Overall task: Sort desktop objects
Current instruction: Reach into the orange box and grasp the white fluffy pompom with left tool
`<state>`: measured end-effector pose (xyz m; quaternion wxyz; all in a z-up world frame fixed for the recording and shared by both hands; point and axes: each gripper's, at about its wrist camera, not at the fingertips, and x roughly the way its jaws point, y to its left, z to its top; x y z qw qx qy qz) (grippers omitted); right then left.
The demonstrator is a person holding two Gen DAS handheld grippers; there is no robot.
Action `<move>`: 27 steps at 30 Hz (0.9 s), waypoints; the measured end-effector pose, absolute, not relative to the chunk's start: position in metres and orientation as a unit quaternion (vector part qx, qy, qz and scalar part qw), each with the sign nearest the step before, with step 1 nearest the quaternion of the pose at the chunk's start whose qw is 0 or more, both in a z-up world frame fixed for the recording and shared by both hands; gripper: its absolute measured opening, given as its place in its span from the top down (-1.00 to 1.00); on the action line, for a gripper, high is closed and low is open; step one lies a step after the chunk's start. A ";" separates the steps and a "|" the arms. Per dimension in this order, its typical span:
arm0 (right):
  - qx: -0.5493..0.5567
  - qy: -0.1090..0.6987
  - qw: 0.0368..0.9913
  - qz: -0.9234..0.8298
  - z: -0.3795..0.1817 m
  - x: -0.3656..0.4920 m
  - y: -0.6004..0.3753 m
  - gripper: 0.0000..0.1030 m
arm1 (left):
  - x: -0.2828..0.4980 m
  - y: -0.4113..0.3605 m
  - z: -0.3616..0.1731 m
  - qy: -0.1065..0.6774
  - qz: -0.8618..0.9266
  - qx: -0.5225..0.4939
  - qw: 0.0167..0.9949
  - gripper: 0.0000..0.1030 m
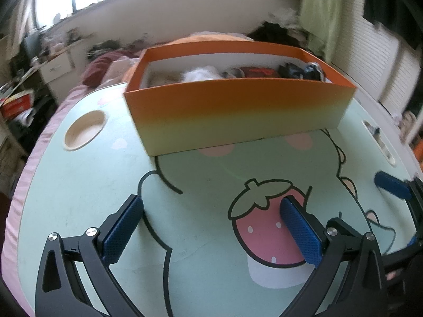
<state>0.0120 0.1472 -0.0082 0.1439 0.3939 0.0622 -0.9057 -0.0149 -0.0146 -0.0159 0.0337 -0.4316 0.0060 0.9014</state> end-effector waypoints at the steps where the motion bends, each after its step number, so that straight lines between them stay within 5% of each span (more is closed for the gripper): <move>1: 0.393 0.062 0.144 -0.906 -0.008 0.012 0.147 -1.00 | -0.017 -0.017 -0.013 0.016 0.897 -0.438 0.053 -0.99; 4: 0.393 0.063 0.145 -0.906 -0.008 0.012 0.146 -1.00 | -0.023 -0.033 -0.005 -0.001 0.870 -0.479 0.121 -0.90; 7: 0.392 0.062 0.144 -0.906 -0.011 0.012 0.145 -1.00 | -0.012 -0.078 0.035 -0.138 0.894 -0.405 0.135 -0.74; 11: 0.392 0.061 0.145 -0.906 -0.007 0.013 0.149 -1.00 | -0.027 -0.076 0.083 -0.093 0.925 -0.348 0.121 -0.73; 16: 0.392 0.060 0.145 -0.906 -0.007 0.011 0.147 -1.00 | -0.115 -0.062 0.058 -0.070 0.870 -0.472 0.122 0.24; 21: 0.391 0.060 0.145 -0.907 -0.007 0.011 0.147 -1.00 | -0.136 -0.037 0.020 0.027 0.860 -0.507 0.047 0.24; 27: 0.390 0.060 0.145 -0.907 -0.007 0.012 0.146 -1.00 | -0.133 -0.022 -0.001 0.050 0.853 -0.516 0.061 0.09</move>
